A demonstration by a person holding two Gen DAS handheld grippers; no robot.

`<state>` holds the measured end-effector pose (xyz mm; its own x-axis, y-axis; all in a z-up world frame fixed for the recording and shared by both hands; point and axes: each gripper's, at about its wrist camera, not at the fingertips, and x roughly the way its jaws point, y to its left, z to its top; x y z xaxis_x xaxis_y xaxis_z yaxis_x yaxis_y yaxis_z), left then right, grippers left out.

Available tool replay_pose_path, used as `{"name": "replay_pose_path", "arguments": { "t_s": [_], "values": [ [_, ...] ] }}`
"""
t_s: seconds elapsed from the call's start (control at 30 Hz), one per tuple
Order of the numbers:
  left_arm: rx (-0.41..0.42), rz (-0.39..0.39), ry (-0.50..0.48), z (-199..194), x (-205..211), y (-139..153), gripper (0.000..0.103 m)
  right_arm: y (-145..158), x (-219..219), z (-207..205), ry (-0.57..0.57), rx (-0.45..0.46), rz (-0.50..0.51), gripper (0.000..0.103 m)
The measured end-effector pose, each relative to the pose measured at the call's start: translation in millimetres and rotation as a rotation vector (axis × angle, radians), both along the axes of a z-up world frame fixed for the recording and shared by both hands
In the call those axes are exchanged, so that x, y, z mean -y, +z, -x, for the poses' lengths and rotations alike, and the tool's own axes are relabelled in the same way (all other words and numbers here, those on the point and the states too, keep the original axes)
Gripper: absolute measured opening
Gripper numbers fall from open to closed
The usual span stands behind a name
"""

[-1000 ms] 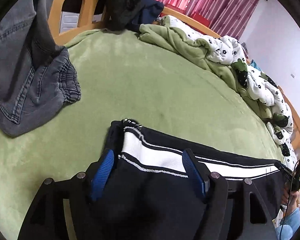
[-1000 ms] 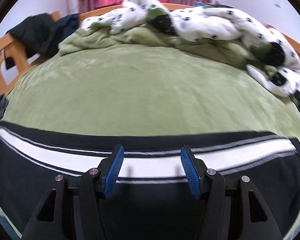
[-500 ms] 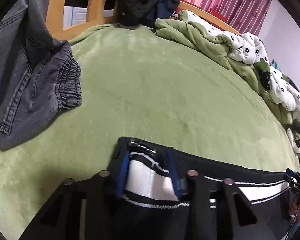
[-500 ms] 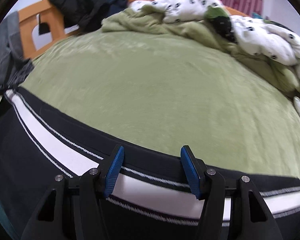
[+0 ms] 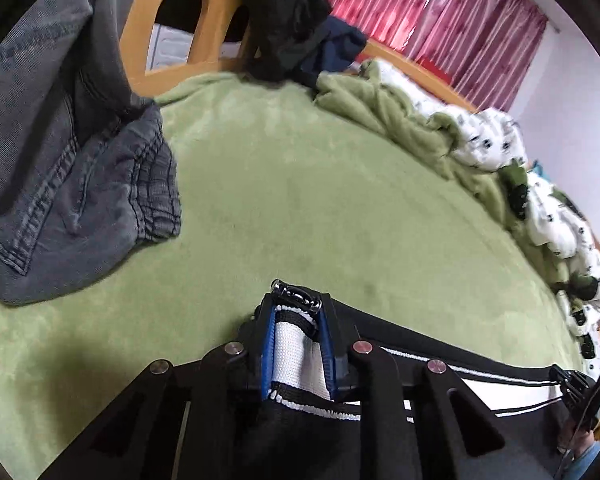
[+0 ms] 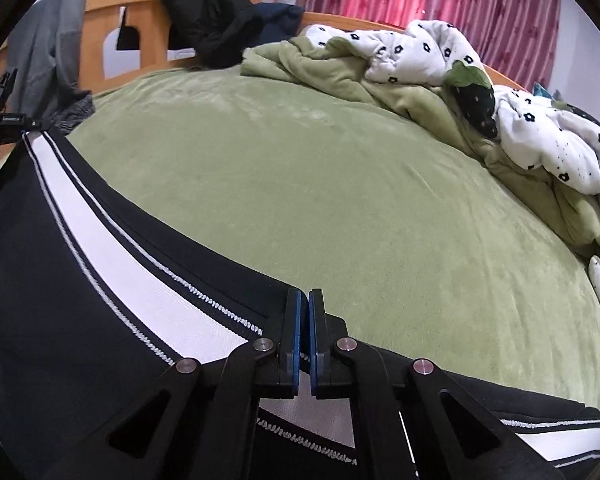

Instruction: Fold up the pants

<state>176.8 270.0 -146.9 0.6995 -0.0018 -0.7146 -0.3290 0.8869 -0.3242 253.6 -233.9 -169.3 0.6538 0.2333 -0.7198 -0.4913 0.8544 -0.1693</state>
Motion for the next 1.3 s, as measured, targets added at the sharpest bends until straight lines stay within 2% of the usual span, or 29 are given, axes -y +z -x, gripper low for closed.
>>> {"name": "replay_pose_path", "arguments": {
  "t_s": [0.1, 0.2, 0.27, 0.3, 0.37, 0.4, 0.57, 0.67, 0.77, 0.83, 1.0, 1.17, 1.27, 1.3],
  "values": [
    [-0.076, -0.049, 0.009, -10, 9, -14, 0.020, -19, -9, -8, -0.016, -0.043, 0.055, 0.005],
    [-0.099, -0.092, 0.001, -9, 16, -10, 0.024, -12, -8, -6, -0.032, -0.035, 0.066, 0.014],
    [-0.098, -0.087, 0.010, 0, 16, -1, 0.032, 1, 2, -4, -0.069, -0.042, 0.014, 0.031],
    [-0.083, -0.079, 0.011, 8, 17, 5, 0.036, 8, 8, -1, -0.092, -0.043, -0.029, 0.035],
    [-0.048, -0.052, 0.005, 27, 17, 18, 0.050, 19, 19, 5, -0.130, -0.054, -0.089, 0.050],
    [-0.041, -0.041, 0.005, 34, 17, 21, 0.059, 24, 24, 9, -0.153, -0.060, -0.117, 0.052],
    [0.011, 0.093, -0.068, 92, 33, 36, 0.059, 43, 30, 37, -0.250, -0.108, -0.167, 0.053],
    [0.018, 0.104, -0.124, 127, 52, 36, 0.059, 56, 26, 57, -0.289, -0.135, -0.157, 0.053],
    [0.064, 0.170, -0.179, 172, 66, 26, 0.059, 74, 22, 81, -0.298, -0.131, -0.147, 0.053],
    [0.059, 0.219, -0.159, 197, 69, 8, 0.059, 86, 21, 95, -0.298, -0.117, -0.158, 0.057],
    [0.020, 0.382, -0.066, 208, 59, -40, 0.059, 109, 12, 129, -0.301, -0.087, -0.173, 0.061],
    [0.129, 0.513, 0.069, 197, 43, -55, 0.059, 115, 2, 143, -0.289, -0.116, -0.212, 0.063],
    [0.148, 0.555, 0.119, 182, 40, -58, 0.056, 110, -3, 146, -0.293, -0.123, -0.245, 0.063],
    [0.149, 0.573, 0.128, 176, 40, -58, 0.045, 107, -5, 146, -0.291, -0.136, -0.245, 0.063]
  ]
}}
